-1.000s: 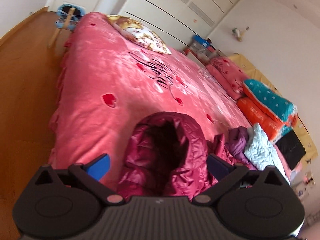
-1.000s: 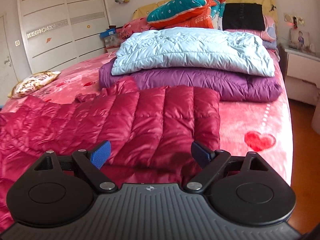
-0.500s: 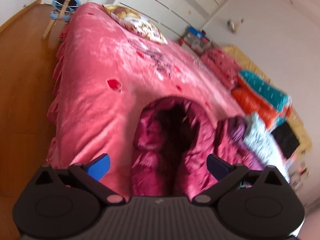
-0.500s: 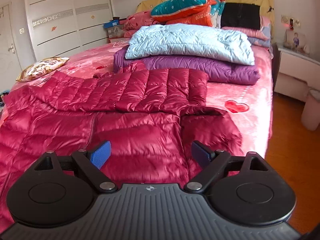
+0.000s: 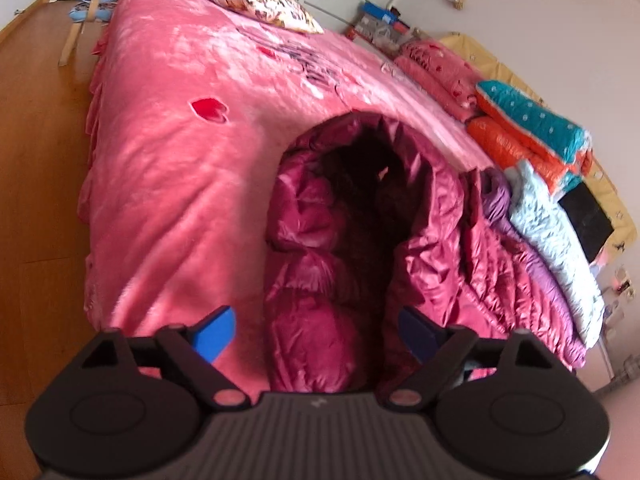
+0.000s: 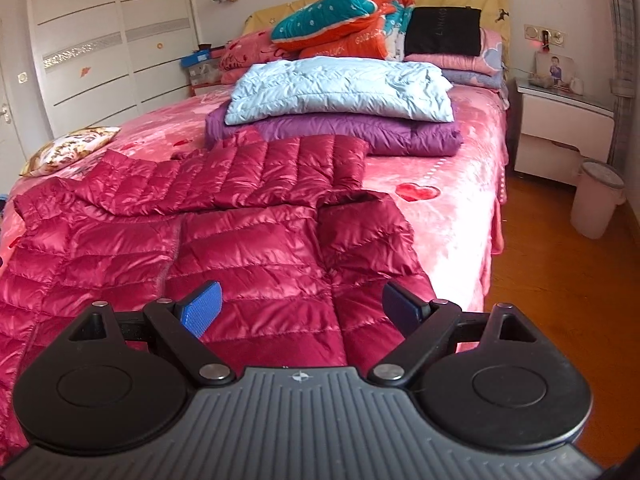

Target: Fold large clothes

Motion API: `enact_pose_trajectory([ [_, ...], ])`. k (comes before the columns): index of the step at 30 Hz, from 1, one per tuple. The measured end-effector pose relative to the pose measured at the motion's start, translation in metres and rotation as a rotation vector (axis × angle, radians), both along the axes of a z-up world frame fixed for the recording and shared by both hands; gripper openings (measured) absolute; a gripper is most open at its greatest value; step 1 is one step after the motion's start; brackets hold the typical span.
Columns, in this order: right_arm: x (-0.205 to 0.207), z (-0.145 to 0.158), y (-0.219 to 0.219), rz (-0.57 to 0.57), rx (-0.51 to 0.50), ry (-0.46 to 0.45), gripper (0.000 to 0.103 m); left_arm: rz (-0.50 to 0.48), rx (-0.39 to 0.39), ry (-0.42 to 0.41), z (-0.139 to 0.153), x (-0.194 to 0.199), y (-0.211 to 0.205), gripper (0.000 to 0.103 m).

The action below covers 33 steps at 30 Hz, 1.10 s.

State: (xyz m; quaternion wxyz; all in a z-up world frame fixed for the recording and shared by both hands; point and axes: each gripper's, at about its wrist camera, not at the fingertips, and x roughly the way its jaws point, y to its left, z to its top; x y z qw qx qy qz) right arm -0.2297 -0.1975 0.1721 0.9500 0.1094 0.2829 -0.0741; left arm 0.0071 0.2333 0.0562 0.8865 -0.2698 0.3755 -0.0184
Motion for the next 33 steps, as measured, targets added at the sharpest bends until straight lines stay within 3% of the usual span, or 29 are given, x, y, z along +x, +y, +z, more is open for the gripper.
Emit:
enact_pose_trajectory([
  [4,0.007,-0.007,-0.007,-0.045,0.045,0.031,0.103,-0.01,0.006,0.039,-0.01,0.009,-0.003,0.066],
  [6,0.009,-0.012,-0.014,-0.078,0.09,0.049,0.103,-0.012,0.009,0.037,-0.01,0.011,-0.004,0.062],
  [10,0.013,-0.019,-0.024,-0.117,0.154,0.059,0.103,-0.016,0.034,0.039,-0.011,0.013,-0.003,0.045],
  [17,0.023,-0.028,-0.02,-0.12,0.144,0.086,0.103,-0.032,0.053,0.036,-0.013,0.018,-0.002,0.018],
  [22,0.033,-0.034,-0.019,-0.111,0.132,0.105,0.103,-0.032,0.071,0.01,-0.006,0.022,-0.002,0.005],
  [28,0.039,-0.038,-0.023,-0.12,0.141,0.109,0.103,0.078,0.235,-0.05,0.028,0.029,0.02,0.002],
  [33,0.044,-0.041,-0.032,-0.139,0.176,0.108,0.103,0.253,0.412,-0.115,0.067,0.047,0.051,0.002],
])
